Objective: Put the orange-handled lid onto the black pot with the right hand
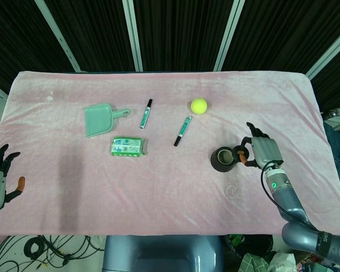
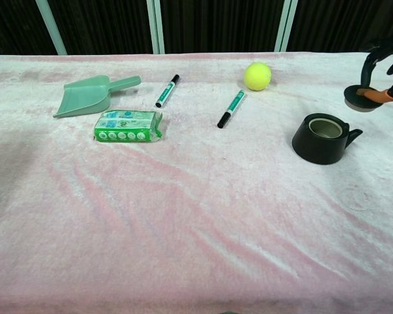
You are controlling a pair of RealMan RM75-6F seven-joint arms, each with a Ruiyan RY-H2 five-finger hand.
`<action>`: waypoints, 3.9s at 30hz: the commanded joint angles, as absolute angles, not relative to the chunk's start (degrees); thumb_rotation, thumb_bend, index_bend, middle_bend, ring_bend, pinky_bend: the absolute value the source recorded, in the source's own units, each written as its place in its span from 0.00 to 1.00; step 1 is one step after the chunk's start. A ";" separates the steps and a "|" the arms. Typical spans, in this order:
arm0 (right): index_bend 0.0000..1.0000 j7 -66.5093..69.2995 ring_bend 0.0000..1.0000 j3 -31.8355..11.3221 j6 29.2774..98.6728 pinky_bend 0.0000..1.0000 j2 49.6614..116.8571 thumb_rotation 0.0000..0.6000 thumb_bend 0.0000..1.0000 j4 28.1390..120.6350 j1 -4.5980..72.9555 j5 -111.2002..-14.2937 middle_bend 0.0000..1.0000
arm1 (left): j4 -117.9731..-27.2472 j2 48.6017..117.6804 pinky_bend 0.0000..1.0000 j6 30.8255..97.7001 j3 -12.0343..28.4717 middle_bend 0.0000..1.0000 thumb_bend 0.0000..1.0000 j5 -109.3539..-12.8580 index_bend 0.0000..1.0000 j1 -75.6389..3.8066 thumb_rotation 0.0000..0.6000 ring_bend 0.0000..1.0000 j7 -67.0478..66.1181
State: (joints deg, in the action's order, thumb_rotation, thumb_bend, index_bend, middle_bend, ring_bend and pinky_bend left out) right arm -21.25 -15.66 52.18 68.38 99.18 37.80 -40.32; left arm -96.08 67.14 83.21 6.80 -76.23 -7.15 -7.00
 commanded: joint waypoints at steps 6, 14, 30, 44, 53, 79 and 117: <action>0.64 -22.14 0.09 -15.06 50.95 0.17 73.23 1.00 0.36 95.13 41.47 -35.63 0.00 | -96.04 67.17 0.00 82.98 6.84 0.00 0.44 -76.10 0.18 -7.29 1.00 0.00 -7.07; 0.64 -21.88 0.09 -14.03 51.34 0.17 75.60 1.00 0.36 93.20 42.79 -35.65 0.00 | -96.06 67.05 0.00 82.80 6.81 0.00 0.44 -76.03 0.18 -7.33 1.00 0.00 -6.91; 0.64 -21.30 0.09 -12.92 50.69 0.17 77.37 1.00 0.36 90.73 44.01 -34.43 0.00 | -96.04 66.94 0.00 82.70 6.78 0.00 0.44 -76.07 0.18 -7.41 1.00 0.00 -6.89; 0.64 -19.94 0.09 -12.03 49.80 0.17 78.29 1.00 0.37 88.61 44.32 -34.06 0.00 | -96.07 66.88 0.00 82.79 6.78 0.00 0.44 -76.05 0.18 -7.37 1.00 0.00 -6.85; 0.64 -19.04 0.09 -11.76 49.43 0.17 78.85 1.00 0.36 87.65 44.39 -34.35 0.00 | -96.06 66.82 0.00 82.62 6.78 0.00 0.44 -75.92 0.18 -7.42 1.00 0.00 -6.77; 0.64 -18.37 0.09 -11.22 49.53 0.17 79.86 1.00 0.36 86.87 44.86 -34.73 0.00 | -96.07 66.74 0.00 82.69 6.76 0.00 0.44 -75.98 0.18 -7.41 1.00 0.00 -6.67; 0.00 -15.06 0.09 -7.24 72.80 0.17 62.59 1.00 0.07 106.65 29.12 -58.19 0.00 | -96.23 67.00 0.00 83.11 6.73 0.00 0.44 -76.23 0.18 -7.35 1.00 0.00 -6.80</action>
State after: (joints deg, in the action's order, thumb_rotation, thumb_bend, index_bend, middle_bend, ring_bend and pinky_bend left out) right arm -12.64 -10.98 65.10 66.50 102.26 34.39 -51.03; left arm -96.23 66.99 83.09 6.73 -76.21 -7.35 -6.80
